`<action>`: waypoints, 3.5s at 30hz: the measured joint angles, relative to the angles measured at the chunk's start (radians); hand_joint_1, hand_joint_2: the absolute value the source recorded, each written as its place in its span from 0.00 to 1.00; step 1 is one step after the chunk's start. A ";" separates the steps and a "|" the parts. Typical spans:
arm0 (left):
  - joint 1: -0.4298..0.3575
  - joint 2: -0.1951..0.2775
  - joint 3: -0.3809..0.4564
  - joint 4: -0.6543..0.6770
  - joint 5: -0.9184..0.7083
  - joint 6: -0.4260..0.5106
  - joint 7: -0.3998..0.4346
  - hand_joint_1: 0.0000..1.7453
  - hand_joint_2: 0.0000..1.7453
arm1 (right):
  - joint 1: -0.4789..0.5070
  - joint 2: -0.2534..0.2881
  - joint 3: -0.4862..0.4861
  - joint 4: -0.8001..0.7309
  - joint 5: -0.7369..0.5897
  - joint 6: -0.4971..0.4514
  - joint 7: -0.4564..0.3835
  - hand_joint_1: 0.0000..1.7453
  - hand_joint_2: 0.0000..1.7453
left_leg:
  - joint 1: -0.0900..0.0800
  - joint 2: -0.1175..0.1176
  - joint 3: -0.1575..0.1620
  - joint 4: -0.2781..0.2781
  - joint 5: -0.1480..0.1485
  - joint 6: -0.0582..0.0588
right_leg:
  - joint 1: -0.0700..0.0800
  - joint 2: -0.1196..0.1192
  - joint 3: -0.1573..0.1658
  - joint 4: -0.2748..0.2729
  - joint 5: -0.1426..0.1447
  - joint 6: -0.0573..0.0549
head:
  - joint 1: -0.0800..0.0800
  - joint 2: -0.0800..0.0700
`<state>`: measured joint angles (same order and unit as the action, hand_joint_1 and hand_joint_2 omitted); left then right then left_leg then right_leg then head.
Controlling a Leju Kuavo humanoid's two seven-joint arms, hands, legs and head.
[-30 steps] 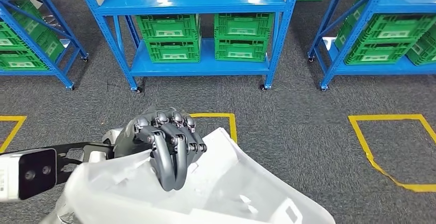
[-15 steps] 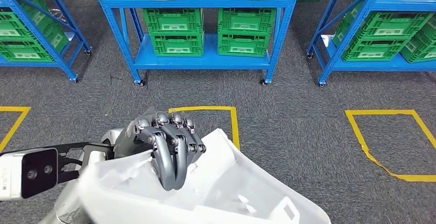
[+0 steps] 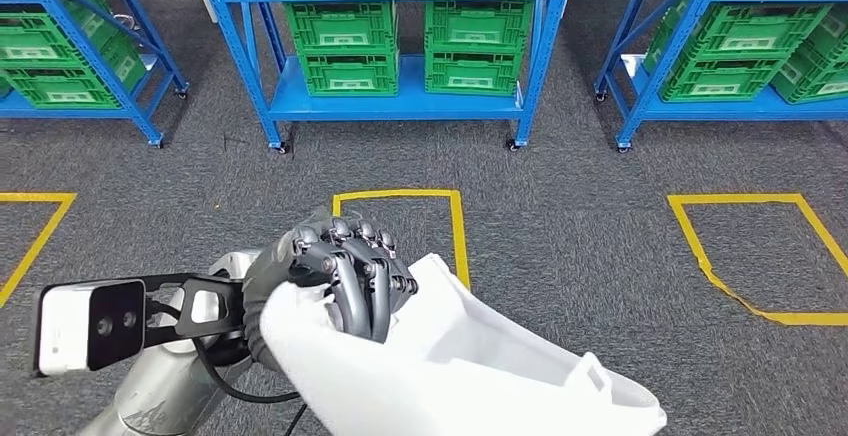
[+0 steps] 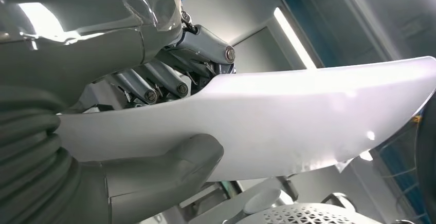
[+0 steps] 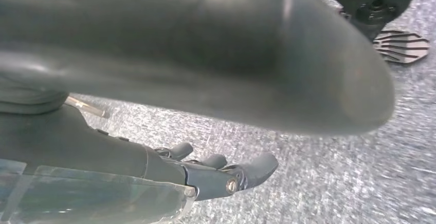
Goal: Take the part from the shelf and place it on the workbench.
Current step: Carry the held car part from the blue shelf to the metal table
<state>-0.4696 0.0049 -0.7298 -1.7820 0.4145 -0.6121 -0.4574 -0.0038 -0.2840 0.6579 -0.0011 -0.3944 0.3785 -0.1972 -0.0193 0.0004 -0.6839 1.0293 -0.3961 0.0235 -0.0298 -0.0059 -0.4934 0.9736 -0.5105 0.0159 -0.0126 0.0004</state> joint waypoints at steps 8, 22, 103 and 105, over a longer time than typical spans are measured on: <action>-0.001 0.008 -0.005 0.009 0.000 0.003 0.000 1.00 1.00 | -0.002 0.005 0.003 0.000 0.000 0.001 -0.001 0.00 0.00 | 0.030 -0.002 0.084 0.170 -0.113 -0.025 | -0.001 -0.003 -0.109 0.012 0.092 0.002 | -0.005 0.000; -0.016 0.009 -0.026 0.021 0.011 0.030 0.017 1.00 1.00 | 0.007 0.023 0.008 0.000 -0.002 0.000 -0.013 0.00 0.00 | 0.003 0.004 0.086 -0.068 -0.006 0.038 | -0.005 0.002 -0.171 0.291 -0.002 0.044 | 0.007 0.000; 0.007 0.028 -0.011 -0.092 -0.053 0.022 -0.026 1.00 1.00 | 0.006 0.014 -0.050 -0.030 -0.062 0.021 -0.078 0.00 0.00 | -0.004 0.073 0.070 0.002 -0.065 0.011 | 0.011 -0.109 -0.074 0.052 0.018 0.002 | -0.014 0.000; 0.008 0.028 -0.011 -0.099 -0.054 0.022 -0.028 1.00 1.00 | 0.005 0.016 -0.055 -0.027 -0.061 0.022 -0.079 0.00 0.00 | -0.003 0.046 0.075 -0.010 -0.057 0.018 | 0.011 -0.128 -0.068 0.046 0.016 0.011 | -0.014 0.000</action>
<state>-0.4621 0.0324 -0.7404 -1.8805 0.3603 -0.5900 -0.4851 0.0013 -0.2685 0.6025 -0.0286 -0.4556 0.4004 -0.2761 -0.0228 0.0467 -0.6089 1.0191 -0.4533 0.0420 -0.0192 -0.1338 -0.5616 1.0201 -0.4943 0.0268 -0.0265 0.0005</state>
